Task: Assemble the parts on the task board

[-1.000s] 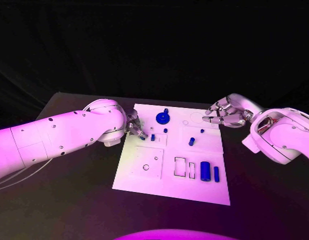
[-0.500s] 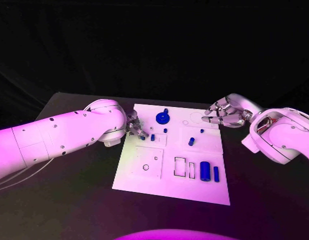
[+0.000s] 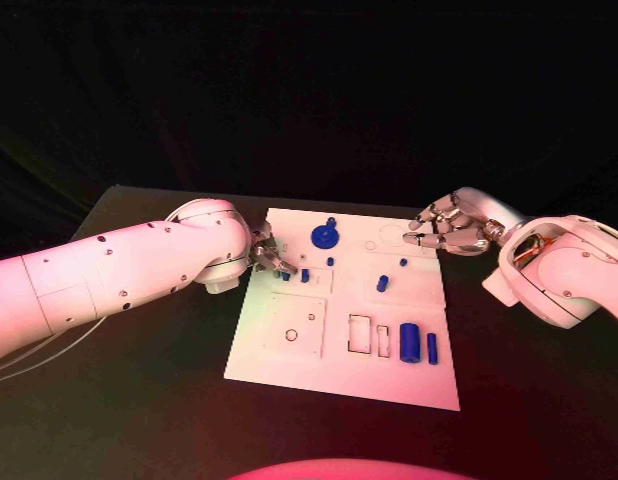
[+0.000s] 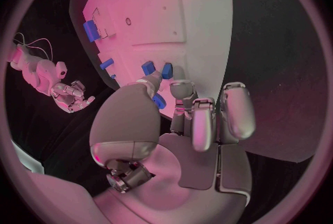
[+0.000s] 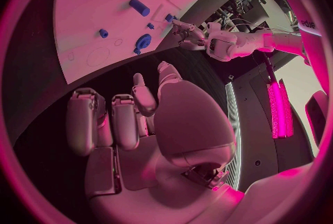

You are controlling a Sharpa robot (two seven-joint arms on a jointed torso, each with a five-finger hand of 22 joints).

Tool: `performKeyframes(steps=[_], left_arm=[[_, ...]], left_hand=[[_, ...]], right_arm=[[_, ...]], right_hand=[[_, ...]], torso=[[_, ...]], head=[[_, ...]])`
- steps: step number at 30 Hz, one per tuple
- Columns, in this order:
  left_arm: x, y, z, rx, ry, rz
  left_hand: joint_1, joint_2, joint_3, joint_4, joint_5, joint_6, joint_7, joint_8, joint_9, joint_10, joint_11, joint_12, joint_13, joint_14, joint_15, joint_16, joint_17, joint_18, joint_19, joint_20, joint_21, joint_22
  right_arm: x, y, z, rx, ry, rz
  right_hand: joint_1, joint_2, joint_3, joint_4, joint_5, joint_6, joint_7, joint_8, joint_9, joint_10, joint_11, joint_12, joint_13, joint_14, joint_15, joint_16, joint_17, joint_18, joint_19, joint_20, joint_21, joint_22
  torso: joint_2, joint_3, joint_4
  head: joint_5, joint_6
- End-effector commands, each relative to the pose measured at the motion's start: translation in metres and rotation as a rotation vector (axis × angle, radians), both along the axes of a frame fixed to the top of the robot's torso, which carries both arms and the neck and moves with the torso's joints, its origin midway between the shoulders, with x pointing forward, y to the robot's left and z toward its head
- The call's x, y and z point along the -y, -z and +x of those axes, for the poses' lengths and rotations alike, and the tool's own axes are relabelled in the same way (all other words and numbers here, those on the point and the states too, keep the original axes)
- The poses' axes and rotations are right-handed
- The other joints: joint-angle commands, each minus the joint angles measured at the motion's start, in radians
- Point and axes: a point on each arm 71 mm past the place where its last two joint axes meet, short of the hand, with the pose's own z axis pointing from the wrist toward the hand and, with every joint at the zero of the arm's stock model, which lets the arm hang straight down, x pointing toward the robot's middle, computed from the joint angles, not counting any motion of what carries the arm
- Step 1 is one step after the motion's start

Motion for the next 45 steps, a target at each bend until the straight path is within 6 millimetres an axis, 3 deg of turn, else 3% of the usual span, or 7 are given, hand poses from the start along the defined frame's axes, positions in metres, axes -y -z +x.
performKeyframes(steps=[1, 29, 34, 36, 38, 40, 45], left_arm=[[0.0, 0.002, -0.001, -0.02, 0.002, 0.008], [-0.01, -0.024, 0.004, 0.109, -0.096, -0.241], [-0.007, -0.032, 0.006, 0.192, -0.068, -0.357], [-0.001, -0.036, 0.007, 0.245, -0.025, -0.413], [0.006, -0.039, 0.008, 0.302, 0.034, -0.454], [0.015, -0.041, 0.007, 0.368, 0.106, -0.473], [0.035, -0.04, 0.005, 0.495, 0.254, -0.449]], left_hand=[[-0.011, -0.002, -0.017, 0.005, 0.005, 0.002, 0.003, -0.003, 0.001, 0.0, 0.007, 0.007, 0.002, 0.092, -0.008, -0.001, 0.219, -0.019, 0.003, -0.005, 0.003, 0.001], [-0.04, 0.017, -0.162, 0.046, 0.005, -0.008, 0.008, -0.011, -0.001, -0.023, 0.012, -0.025, -0.038, 0.091, -0.005, -0.002, 0.219, -0.013, -0.011, -0.004, -0.015, -0.028], [0.04, 0.03, -0.184, 0.033, 0.005, -0.077, 0.04, -0.043, -0.014, -0.155, 0.04, -0.198, -0.225, 0.082, 0.017, -0.024, 0.196, 0.02, -0.103, 0.007, -0.121, -0.198], [0.134, 0.035, -0.163, 0.003, 0.006, -0.141, 0.078, -0.082, -0.038, -0.24, 0.072, -0.252, -0.252, -0.029, 0.046, -0.256, -0.039, 0.064, -0.253, 0.023, -0.294, -0.444], [0.226, 0.033, -0.127, -0.037, 0.005, -0.172, 0.091, -0.11, -0.062, -0.293, 0.087, -0.293, -0.276, -0.107, 0.057, -0.398, -0.174, 0.084, -0.335, 0.036, -0.392, -0.571], [0.314, 0.02, -0.07, -0.07, 0.006, -0.176, 0.115, -0.148, -0.105, -0.358, 0.114, -0.365, -0.327, -0.229, 0.082, -0.579, -0.335, 0.083, -0.383, 0.056, -0.45, -0.608], [0.366, -0.044, 0.016, -0.088, 0.007, -0.126, 0.122, -0.23, -0.215, -0.354, 0.13, -0.478, -0.454, -0.29, 0.1, -0.685, -0.469, 0.09, -0.397, 0.084, -0.482, -0.623]], right_arm=[[-0.001, 0.0, -0.001, -0.002, -0.015, -0.005], [0.001, 0.001, 0.0, -0.001, -0.007, -0.007], [0.002, 0.001, 0.0, -0.001, -0.005, -0.007], [0.002, 0.001, 0.0, -0.001, -0.005, -0.007], [0.003, 0.001, 0.0, -0.001, -0.005, -0.007], [0.002, 0.001, 0.0, 0.0, -0.005, -0.007], [0.002, 0.0, 0.0, 0.003, -0.007, -0.005]], right_hand=[[-0.005, -0.006, -0.005, 0.001, 0.007, -0.007, -0.001, 0.004, 0.001, -0.009, 0.0, -0.005, -0.001, 0.046, -0.004, -0.005, 0.002, 0.018, -0.007, -0.001, -0.004, 0.122], [-0.005, -0.007, -0.006, 0.0, 0.007, -0.008, -0.001, 0.004, 0.001, -0.008, 0.0, -0.004, 0.0, 0.046, -0.004, -0.005, 0.003, 0.018, -0.006, -0.001, -0.003, 0.123], [-0.005, -0.007, -0.006, 0.0, 0.007, -0.008, -0.001, 0.004, 0.002, -0.008, 0.0, -0.004, 0.0, 0.046, -0.004, -0.005, 0.003, 0.018, -0.006, -0.001, -0.003, 0.123], [-0.005, -0.006, -0.007, 0.0, 0.007, -0.008, -0.001, 0.004, 0.002, -0.008, 0.0, -0.004, -0.001, 0.046, -0.004, -0.005, 0.003, 0.018, -0.006, -0.001, -0.003, 0.123], [-0.005, -0.006, -0.007, 0.0, 0.008, -0.008, -0.001, 0.004, 0.002, -0.008, 0.0, -0.004, -0.001, 0.046, -0.004, -0.005, 0.002, 0.018, -0.006, -0.001, -0.004, 0.123], [-0.003, -0.004, -0.006, -0.001, 0.009, -0.008, -0.002, 0.005, 0.003, -0.009, 0.0, -0.005, -0.002, 0.046, -0.004, -0.006, 0.001, 0.018, -0.007, -0.001, -0.005, 0.123], [0.0, -0.001, -0.006, -0.002, 0.012, -0.009, -0.002, 0.006, 0.003, -0.012, -0.001, -0.008, -0.005, 0.045, -0.004, -0.007, 0.0, 0.018, -0.007, -0.001, -0.006, 0.122]], torso=[[0.0, -0.0001, -0.0002], [0.0, -0.0004, 0.0013], [0.0, 0.0, 0.0007], [0.0, -0.0002, 0.001], [0.0, -0.0005, 0.0018], [0.001, -0.001, 0.0008], [0.002, -0.0001, -0.0033]], head=[[0.0, -0.001], [-0.005, 0.007], [-0.009, 0.01], [-0.015, 0.012], [-0.017, 0.011], [-0.019, 0.014], [-0.023, 0.018]])
